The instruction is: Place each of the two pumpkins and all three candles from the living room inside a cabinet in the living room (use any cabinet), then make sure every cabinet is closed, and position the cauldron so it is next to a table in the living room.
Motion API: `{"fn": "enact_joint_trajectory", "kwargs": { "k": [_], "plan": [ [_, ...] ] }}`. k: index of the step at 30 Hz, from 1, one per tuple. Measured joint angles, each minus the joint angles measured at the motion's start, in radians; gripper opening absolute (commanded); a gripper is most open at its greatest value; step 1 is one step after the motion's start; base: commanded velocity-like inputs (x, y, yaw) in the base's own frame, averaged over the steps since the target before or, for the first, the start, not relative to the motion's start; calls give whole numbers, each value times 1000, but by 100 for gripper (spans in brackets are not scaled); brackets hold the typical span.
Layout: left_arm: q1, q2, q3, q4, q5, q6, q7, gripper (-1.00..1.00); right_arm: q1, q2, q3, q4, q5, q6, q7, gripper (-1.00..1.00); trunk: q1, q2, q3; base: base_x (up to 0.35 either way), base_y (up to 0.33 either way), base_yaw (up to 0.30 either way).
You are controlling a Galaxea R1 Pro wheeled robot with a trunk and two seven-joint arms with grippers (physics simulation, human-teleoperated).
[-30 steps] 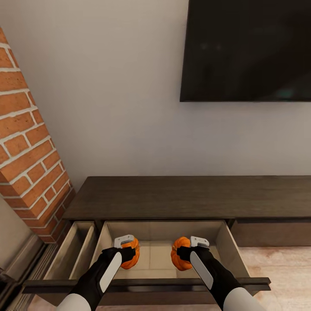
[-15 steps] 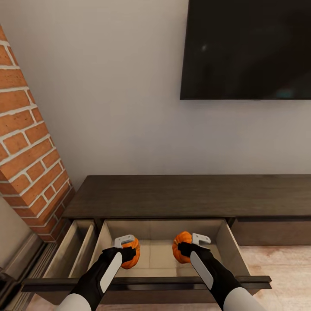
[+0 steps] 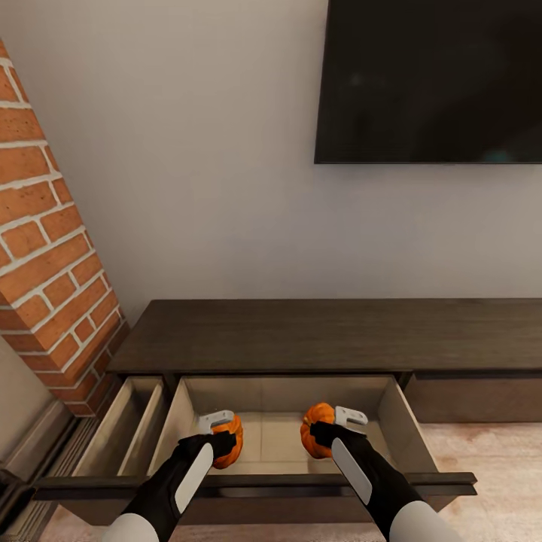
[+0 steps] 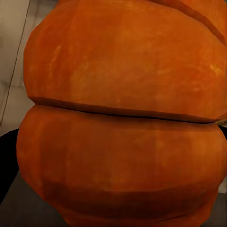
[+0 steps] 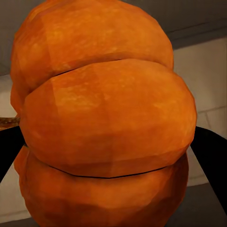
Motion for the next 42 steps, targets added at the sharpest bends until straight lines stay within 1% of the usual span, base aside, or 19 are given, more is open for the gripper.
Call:
{"fn": "enact_joint_trajectory", "kwargs": {
  "k": [3,8,13,28,29,37,38,42],
  "plan": [
    [0,0,-2,15,-2,-26,0,-100,0,1,0,0,1,0,0,-100,0,0,0,0,0,0],
    [0,0,-3,19,-1,-33,0,-100,0,0,0,0,2,0,0,-100,0,0,0,0,0,0],
    [0,0,-3,20,-1,-34,0,-100,0,0,0,0,2,1,0,-100,19,-35,-16,0,0,0],
    [0,0,-3,20,0,-34,0,-100,0,1,0,0,3,3,-1,-100,19,-35,-16,0,0,0],
    [0,0,-3,20,0,-34,0,-100,0,1,0,0,3,4,-1,100,19,-35,-16,0,0,0],
    [0,0,-3,20,0,-34,0,-100,0,1,0,0,0,3,-1,100,19,-35,-16,0,0,0],
    [0,0,-3,20,0,-34,0,100,0,1,0,0,0,3,-1,100,19,-35,-16,0,0,0],
    [0,0,-4,19,0,-35,1,100,0,1,0,0,0,3,-1,100,19,-35,-16,0,0,0]
  ]
}}
